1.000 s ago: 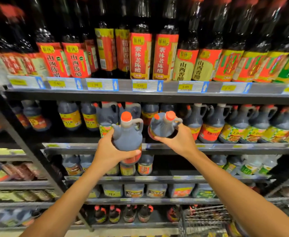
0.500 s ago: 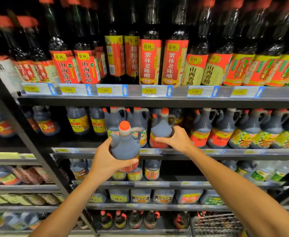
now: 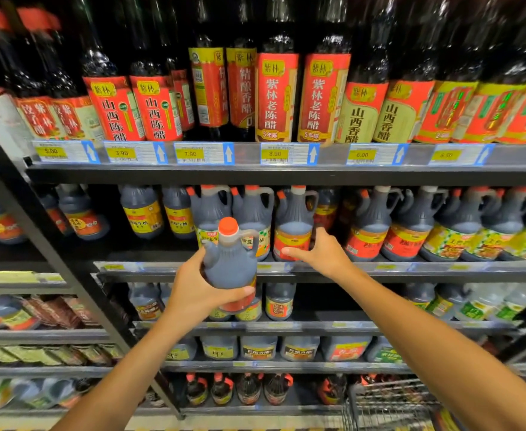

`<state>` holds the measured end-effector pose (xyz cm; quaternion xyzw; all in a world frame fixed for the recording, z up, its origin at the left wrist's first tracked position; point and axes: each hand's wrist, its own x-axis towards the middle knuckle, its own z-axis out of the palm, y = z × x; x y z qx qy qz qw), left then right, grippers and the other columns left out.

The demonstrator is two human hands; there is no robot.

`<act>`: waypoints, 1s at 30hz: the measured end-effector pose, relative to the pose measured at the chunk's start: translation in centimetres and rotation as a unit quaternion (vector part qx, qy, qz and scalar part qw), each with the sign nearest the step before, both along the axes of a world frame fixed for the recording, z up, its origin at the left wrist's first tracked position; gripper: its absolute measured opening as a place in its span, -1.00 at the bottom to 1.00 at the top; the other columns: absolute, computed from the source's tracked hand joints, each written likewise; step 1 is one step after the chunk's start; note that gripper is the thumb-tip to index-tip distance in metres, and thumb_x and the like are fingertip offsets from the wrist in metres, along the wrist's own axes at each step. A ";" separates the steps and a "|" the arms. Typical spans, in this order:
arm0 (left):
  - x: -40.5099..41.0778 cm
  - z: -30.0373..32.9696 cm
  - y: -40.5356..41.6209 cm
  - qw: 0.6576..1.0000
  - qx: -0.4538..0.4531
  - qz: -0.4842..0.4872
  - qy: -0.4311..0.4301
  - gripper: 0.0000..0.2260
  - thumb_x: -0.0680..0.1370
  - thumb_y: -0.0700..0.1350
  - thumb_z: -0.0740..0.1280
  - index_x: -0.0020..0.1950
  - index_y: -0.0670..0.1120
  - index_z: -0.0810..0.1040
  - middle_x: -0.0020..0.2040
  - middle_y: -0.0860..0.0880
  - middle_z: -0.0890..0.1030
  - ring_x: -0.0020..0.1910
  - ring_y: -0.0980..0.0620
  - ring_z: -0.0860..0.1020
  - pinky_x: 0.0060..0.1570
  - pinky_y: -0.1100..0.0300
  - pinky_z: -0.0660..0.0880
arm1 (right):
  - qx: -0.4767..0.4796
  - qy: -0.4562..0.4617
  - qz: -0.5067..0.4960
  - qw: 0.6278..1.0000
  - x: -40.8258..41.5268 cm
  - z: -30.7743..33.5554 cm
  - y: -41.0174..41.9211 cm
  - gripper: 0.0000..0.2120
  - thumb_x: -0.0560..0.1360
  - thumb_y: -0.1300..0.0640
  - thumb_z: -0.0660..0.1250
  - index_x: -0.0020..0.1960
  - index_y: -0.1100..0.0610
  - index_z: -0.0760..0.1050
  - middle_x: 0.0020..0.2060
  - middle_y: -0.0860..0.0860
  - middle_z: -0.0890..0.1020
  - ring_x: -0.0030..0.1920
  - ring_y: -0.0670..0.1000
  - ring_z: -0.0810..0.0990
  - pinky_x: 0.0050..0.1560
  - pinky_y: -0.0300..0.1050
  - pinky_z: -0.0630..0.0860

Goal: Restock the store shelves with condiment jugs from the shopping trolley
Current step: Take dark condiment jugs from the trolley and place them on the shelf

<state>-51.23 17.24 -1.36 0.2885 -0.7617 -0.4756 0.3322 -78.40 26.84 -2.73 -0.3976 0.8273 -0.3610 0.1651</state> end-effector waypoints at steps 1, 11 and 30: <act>-0.1 -0.1 -0.1 1.000 0.003 0.001 0.001 -0.32 0.08 0.24 0.65 0.13 0.18 0.53 0.09 0.19 0.65 0.06 0.33 0.59 -0.04 0.30 0.55 | 0.004 0.017 -0.008 1.000 0.1 -0.3 -0.1 -0.40 0.35 -0.24 0.54 0.11 0.12 0.39 -0.02 -0.04 0.57 -0.01 0.00 0.56 -0.06 -0.09 0.52; -0.6 -1.0 -0.2 1.000 0.013 0.011 0.005 -0.33 0.08 0.24 0.63 0.13 0.14 0.55 0.09 0.15 0.66 0.08 0.24 0.62 -0.04 0.26 0.57 | 0.034 0.028 -0.006 0.999 -1.5 -0.6 -1.4 -0.48 0.38 -0.23 0.51 -0.12 0.21 0.43 -0.25 0.08 0.56 -0.25 0.03 0.52 -0.26 -0.09 0.47; -6.9 -0.7 3.2 0.998 0.043 -0.053 0.003 -0.35 0.13 0.04 0.72 0.15 0.12 0.55 0.06 0.17 0.67 0.06 0.26 0.62 -0.06 0.29 0.58 | -0.144 0.055 0.221 0.963 3.7 9.0 8.4 -0.50 0.61 0.08 0.35 0.52 -0.03 0.36 0.35 -0.15 0.56 0.34 -0.23 0.50 0.23 -0.22 0.55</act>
